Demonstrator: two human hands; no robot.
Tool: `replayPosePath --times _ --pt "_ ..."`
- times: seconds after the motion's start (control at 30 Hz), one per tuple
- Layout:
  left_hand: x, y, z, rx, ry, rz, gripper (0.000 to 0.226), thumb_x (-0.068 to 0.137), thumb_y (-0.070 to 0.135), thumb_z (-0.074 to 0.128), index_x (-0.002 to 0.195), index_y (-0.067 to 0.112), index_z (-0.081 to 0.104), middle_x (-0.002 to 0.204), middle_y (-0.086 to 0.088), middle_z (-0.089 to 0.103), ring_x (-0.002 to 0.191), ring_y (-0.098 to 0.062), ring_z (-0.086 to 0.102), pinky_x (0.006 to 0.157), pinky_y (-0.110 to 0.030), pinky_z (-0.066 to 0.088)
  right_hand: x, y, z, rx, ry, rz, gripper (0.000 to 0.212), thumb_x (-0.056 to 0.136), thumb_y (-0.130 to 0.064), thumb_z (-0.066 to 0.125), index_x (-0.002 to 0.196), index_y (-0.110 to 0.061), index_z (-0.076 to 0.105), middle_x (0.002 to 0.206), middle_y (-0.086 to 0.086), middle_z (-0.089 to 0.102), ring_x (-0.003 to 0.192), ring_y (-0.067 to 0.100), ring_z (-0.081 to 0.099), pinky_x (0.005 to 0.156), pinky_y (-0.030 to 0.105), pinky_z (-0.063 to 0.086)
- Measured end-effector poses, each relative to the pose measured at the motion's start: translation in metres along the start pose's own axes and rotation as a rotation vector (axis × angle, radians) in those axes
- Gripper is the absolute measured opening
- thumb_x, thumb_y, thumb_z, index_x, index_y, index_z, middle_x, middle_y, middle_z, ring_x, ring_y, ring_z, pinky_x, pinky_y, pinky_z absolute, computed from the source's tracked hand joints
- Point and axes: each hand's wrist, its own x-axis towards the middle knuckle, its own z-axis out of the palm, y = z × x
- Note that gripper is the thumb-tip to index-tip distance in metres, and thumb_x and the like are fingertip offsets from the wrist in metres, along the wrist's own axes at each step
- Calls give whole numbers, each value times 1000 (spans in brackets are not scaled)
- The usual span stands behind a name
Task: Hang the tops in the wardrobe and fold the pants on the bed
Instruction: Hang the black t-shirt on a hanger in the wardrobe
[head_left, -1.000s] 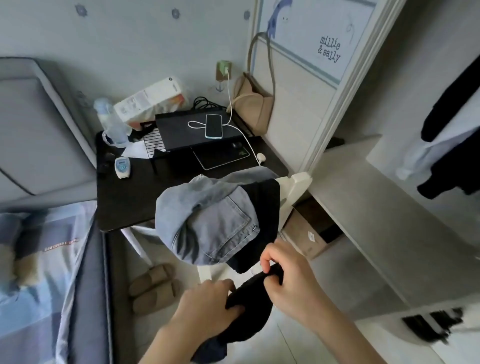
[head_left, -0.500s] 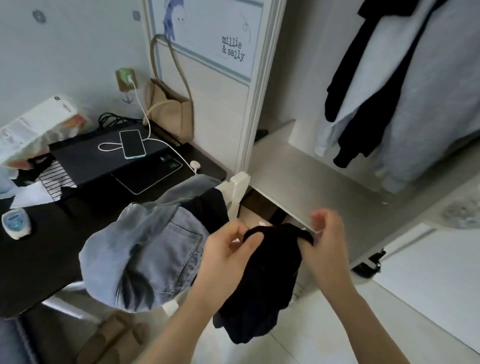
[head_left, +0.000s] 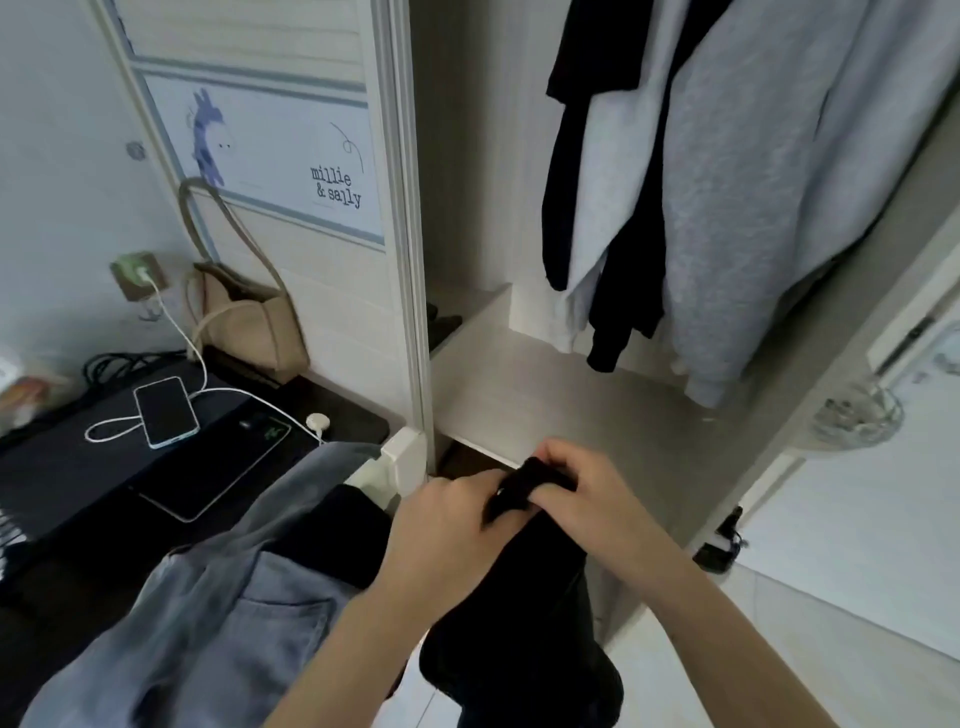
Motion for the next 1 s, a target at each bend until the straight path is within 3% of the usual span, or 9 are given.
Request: replayPosePath --times 0.17,0.33,0.43,0.53,0.63,0.73,0.87,0.93,1.0 --pt "68 -1 -51 -287 196 -94 35 95 41 51 62 32 57 56 8 58 56 -8 56 55 -31 40 56 -1 -48 -118 76 -144 17 81 -7 62 87 -22 57 75 -5 62 67 9 58 62 24 46" --pt "134 7 -100 -257 536 -85 44 98 33 52 59 13 47 47 2 46 50 -20 45 53 -39 36 114 41 -77 -421 152 -115 17 86 -15 60 94 -28 52 98 -10 50 81 3 52 72 20 42" --pt "167 -2 -117 -202 647 -136 41 98 34 53 65 10 59 56 -4 56 58 -26 57 62 -42 44 142 48 -98 -397 158 29 3 88 -21 58 90 -22 56 91 -6 54 77 8 54 67 24 41" --pt "200 -21 -116 -6 615 -163 40 98 31 53 71 3 64 68 -11 58 70 -33 58 69 -40 43 169 37 -120 -173 148 132 20 90 -21 56 73 -11 55 66 -3 54 62 12 52 57 31 41" --pt "230 -41 -108 51 500 -203 38 96 28 57 69 2 65 62 -13 63 66 -32 61 68 -39 46 195 10 -141 148 159 190 21 90 -9 52 71 -4 60 66 7 55 66 21 55 71 49 53" --pt "252 -59 -103 121 416 -187 36 93 26 62 64 6 66 54 -7 62 59 -25 61 60 -30 43 207 -18 -157 333 124 198 18 88 -7 55 80 -7 71 74 9 65 68 19 63 69 34 50" --pt "279 -82 -107 361 359 -200 44 94 33 62 55 14 53 44 -1 52 49 -26 58 56 -40 49 220 -40 -170 270 100 78 13 85 -20 64 84 -8 69 73 5 69 69 17 70 62 26 49" --pt "296 -84 -112 240 364 -259 37 94 25 63 60 13 55 45 -2 58 45 -19 62 56 -33 53 226 -45 -174 217 138 12 19 83 -21 66 85 -2 63 70 7 63 66 17 66 62 28 47" --pt "313 -69 -121 -263 378 -368 23 95 18 61 76 5 64 53 -10 67 48 -18 68 51 -22 54 229 -51 -177 194 159 -49 15 83 -19 67 81 -5 64 69 11 63 65 19 64 62 29 48"
